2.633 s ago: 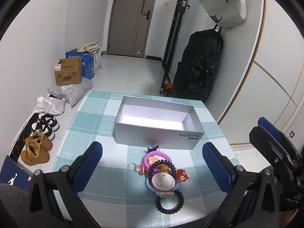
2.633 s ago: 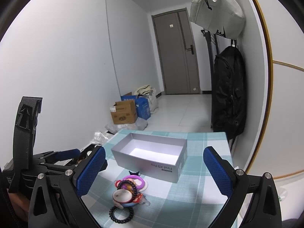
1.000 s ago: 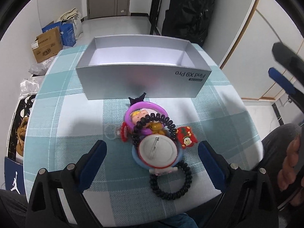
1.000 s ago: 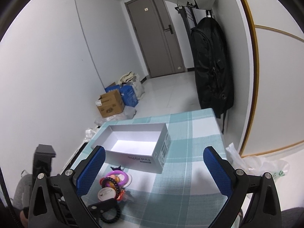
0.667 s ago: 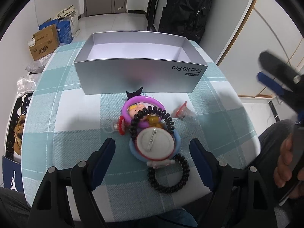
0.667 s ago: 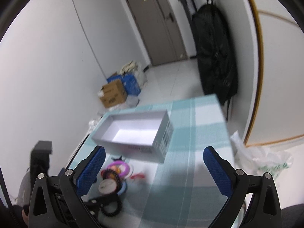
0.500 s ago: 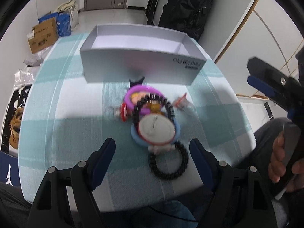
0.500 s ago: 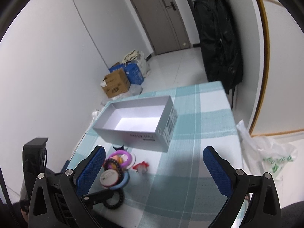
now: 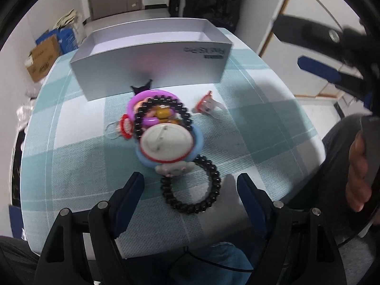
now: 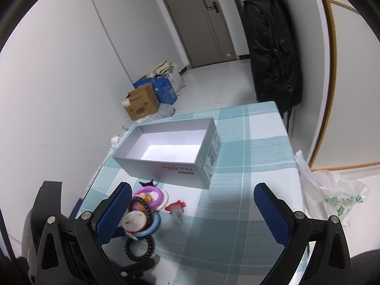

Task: Organize jewelry
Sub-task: 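Move the left gripper toward the black beaded bracelet while the right approaches the red charm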

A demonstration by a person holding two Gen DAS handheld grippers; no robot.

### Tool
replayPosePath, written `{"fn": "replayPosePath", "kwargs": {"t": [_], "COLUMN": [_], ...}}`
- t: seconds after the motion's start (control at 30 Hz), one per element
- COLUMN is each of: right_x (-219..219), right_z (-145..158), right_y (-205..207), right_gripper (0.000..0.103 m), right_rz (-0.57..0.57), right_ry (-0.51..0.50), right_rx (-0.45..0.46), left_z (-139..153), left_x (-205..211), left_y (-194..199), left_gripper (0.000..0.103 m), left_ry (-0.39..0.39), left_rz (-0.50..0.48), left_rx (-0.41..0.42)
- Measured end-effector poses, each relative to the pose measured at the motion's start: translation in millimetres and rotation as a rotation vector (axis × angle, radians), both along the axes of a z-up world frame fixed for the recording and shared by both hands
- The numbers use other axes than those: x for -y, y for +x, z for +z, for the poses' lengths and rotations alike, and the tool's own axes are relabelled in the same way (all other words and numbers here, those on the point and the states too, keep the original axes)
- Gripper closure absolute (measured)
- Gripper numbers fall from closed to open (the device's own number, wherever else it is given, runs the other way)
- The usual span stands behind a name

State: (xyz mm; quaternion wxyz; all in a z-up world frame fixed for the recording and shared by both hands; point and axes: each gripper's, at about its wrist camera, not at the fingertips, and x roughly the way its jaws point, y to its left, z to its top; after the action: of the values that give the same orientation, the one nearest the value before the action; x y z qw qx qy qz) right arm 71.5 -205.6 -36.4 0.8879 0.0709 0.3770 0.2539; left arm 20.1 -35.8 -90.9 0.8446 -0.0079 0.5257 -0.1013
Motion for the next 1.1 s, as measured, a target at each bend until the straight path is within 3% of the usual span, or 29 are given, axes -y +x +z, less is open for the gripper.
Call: {"fn": "replayPosePath", "kwargs": {"t": [0.03, 0.13, 0.27, 0.4, 0.53, 0.67, 0.77, 0.83, 0.93, 1.03, 1.07, 1.1], "right_x": [1.7, 5.6, 7.8, 6.8, 1.5, -4.5, -11.2, -18.4, -32.1, -43.5, -47.2, -50.1], "right_z": [0.0, -1.2, -4.2, -6.5, -8.2, -13.5, -22.2, -29.2, -42.4, -47.9, -49.0, -50.0], "right_y": [-0.3, 1.0, 2.8, 2.7, 1.5, 2.4, 4.4, 4.5, 4.5, 1.1, -0.2, -1.2], "right_gripper": [0.000, 0.000, 0.000, 0.000, 0.000, 0.001, 0.013, 0.029, 0.039, 0.041, 0.041, 0.041], "right_rz": [-0.006, -0.023, -0.043, -0.046, -0.029, -0.010, 0.027, 0.052, 0.097, 0.141, 0.151, 0.157], "right_ry": [0.000, -0.003, -0.015, -0.028, -0.052, -0.072, -0.091, -0.132, -0.196, -0.229, -0.244, -0.255], "right_rx": [-0.002, -0.016, -0.037, -0.044, -0.043, -0.061, -0.098, -0.119, -0.157, -0.158, -0.152, -0.148], "left_z": [-0.1, 2.4, 2.7, 4.7, 5.9, 8.8, 10.0, 13.3, 16.0, 18.3, 19.2, 18.9], "left_x": [2.2, 6.3, 5.6, -5.7, -22.5, -34.2, -41.3, -41.7, -43.3, -48.2, -48.0, -48.3], "left_y": [-0.2, -1.6, -0.8, 1.4, 4.9, 2.5, 1.0, -2.3, -6.0, -9.8, -11.7, -11.6], "left_gripper": [0.027, 0.057, 0.065, 0.069, 0.071, 0.073, 0.075, 0.075, 0.075, 0.076, 0.088, 0.090], "left_ry": [0.002, 0.027, 0.027, -0.057, -0.219, -0.287, -0.313, -0.317, -0.314, -0.307, -0.303, -0.302], "left_rz": [-0.008, -0.034, -0.038, -0.024, 0.002, 0.022, 0.030, 0.031, 0.026, 0.024, 0.024, 0.021], "left_rx": [0.001, 0.012, 0.012, -0.015, -0.061, -0.071, -0.081, -0.078, -0.067, -0.060, -0.058, -0.062]}}
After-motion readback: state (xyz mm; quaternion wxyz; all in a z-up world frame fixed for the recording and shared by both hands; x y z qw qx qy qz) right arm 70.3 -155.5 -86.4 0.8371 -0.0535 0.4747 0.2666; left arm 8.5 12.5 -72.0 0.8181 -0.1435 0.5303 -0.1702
